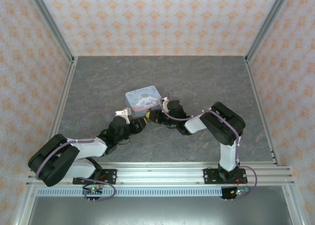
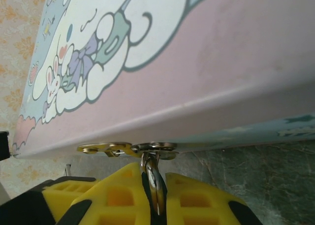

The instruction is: Unlock the padlock with the key

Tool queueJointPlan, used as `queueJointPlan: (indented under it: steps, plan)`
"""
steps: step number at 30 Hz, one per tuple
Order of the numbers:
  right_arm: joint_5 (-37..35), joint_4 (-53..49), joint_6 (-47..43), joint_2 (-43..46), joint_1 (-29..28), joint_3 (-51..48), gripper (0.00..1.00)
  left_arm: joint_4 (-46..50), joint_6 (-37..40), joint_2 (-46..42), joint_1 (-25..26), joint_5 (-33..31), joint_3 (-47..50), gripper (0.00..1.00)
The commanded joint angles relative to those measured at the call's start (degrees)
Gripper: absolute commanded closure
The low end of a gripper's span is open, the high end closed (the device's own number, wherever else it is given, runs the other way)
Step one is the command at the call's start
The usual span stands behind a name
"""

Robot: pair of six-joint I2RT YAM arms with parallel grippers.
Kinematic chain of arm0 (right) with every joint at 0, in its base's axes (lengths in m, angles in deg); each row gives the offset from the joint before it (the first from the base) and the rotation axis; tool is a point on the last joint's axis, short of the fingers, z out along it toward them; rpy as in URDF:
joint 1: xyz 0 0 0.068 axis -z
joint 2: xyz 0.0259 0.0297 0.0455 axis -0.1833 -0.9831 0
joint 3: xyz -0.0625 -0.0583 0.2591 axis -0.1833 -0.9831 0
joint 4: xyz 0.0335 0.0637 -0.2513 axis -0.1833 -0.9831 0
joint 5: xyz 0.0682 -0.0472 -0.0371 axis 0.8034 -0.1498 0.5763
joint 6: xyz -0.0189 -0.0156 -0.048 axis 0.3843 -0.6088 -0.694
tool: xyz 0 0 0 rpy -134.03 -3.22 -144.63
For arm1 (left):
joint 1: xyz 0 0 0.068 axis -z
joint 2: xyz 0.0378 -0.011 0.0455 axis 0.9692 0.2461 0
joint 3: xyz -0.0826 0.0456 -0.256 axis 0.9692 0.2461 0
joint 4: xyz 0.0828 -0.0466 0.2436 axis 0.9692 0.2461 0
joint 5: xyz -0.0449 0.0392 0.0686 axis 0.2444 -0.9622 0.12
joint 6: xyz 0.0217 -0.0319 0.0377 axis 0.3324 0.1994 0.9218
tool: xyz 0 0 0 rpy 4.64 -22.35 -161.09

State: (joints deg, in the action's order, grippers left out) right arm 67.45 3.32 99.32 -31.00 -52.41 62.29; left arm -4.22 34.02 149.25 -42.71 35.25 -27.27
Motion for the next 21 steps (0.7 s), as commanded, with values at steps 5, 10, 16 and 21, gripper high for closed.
queueJointPlan:
  steps: [5, 10, 16, 21]
  plan:
    - [2.5, -6.9, 5.7, -3.6, -0.8, -1.5, 1.00, -4.3, -1.5, 5.0, 0.5, -1.5, -0.3, 0.57]
    - [2.5, -6.5, 6.0, -3.6, -0.8, -1.4, 1.00, -8.9, -2.7, 9.1, 0.8, -1.4, -0.4, 0.58]
    - [2.7, -6.7, 6.0, -3.8, -0.8, -1.3, 1.00, -10.0, -2.5, 10.7, 1.2, -1.5, -1.7, 0.59]
    - [2.7, -6.6, 5.9, -4.0, -0.8, -1.4, 1.00, -11.0, -2.5, 12.5, 1.2, -1.1, -2.8, 0.61]
